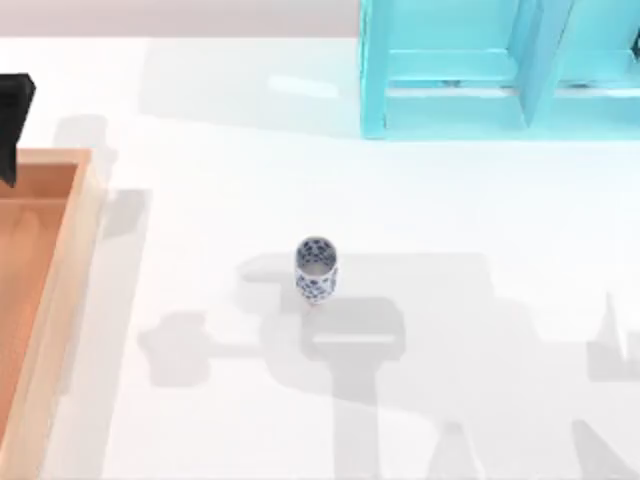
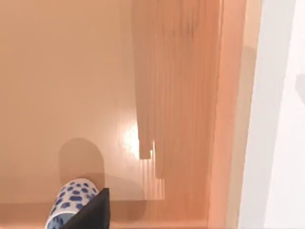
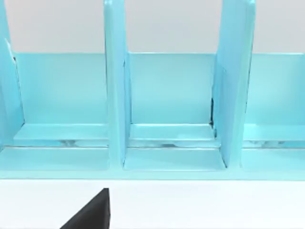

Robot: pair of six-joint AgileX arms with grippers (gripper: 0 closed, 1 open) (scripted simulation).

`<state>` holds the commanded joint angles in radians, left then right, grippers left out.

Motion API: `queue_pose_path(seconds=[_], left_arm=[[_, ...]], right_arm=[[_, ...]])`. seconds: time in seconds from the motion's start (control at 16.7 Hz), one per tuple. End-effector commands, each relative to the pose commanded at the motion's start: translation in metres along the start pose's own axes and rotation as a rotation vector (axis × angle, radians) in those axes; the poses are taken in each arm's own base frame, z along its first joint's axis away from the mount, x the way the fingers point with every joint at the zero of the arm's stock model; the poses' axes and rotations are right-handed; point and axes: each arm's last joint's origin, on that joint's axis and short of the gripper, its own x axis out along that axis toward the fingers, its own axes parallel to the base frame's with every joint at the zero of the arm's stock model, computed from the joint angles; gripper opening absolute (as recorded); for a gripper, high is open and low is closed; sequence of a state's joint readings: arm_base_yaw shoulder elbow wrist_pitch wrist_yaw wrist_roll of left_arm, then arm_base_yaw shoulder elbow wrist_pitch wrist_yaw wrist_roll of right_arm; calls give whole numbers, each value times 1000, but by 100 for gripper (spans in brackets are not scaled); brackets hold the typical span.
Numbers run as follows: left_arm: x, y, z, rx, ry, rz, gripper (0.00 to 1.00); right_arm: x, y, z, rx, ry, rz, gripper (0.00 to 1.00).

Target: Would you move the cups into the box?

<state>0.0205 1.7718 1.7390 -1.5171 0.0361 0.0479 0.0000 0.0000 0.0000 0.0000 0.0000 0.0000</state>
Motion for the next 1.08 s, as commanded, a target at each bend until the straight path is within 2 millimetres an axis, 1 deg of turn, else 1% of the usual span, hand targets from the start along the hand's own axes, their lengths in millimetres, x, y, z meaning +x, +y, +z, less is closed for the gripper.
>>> queue_pose_path(seconds=[0.06, 0.18, 0.3, 0.42, 0.48, 0.54, 0.6, 0.66, 0.72, 0.78, 1.08], left_arm=[[5, -23, 16, -3, 9, 1, 100], [19, -78, 42, -4, 24, 8, 100], [36, -139, 55, -7, 30, 15, 100], [53, -203, 54, -6, 28, 21, 100], [60, -230, 50, -6, 24, 22, 100], [67, -252, 46, -5, 22, 24, 100], [74, -269, 43, -5, 22, 27, 100], [80, -283, 39, -5, 22, 31, 100], [84, -291, 37, -4, 23, 34, 100], [85, -294, 36, -4, 23, 35, 100], [86, -293, 36, -5, 25, 34, 100]], right_arm=[[0, 0, 0, 0, 0, 0, 100], [0, 0, 0, 0, 0, 0, 100], [0, 0, 0, 0, 0, 0, 100], [0, 0, 0, 0, 0, 0, 100], [0, 0, 0, 0, 0, 0, 100], [0, 0, 0, 0, 0, 0, 100], [0, 0, 0, 0, 0, 0, 100], [0, 0, 0, 0, 0, 0, 100], [0, 0, 0, 0, 0, 0, 100], [0, 0, 0, 0, 0, 0, 100], [0, 0, 0, 0, 0, 0, 100]])
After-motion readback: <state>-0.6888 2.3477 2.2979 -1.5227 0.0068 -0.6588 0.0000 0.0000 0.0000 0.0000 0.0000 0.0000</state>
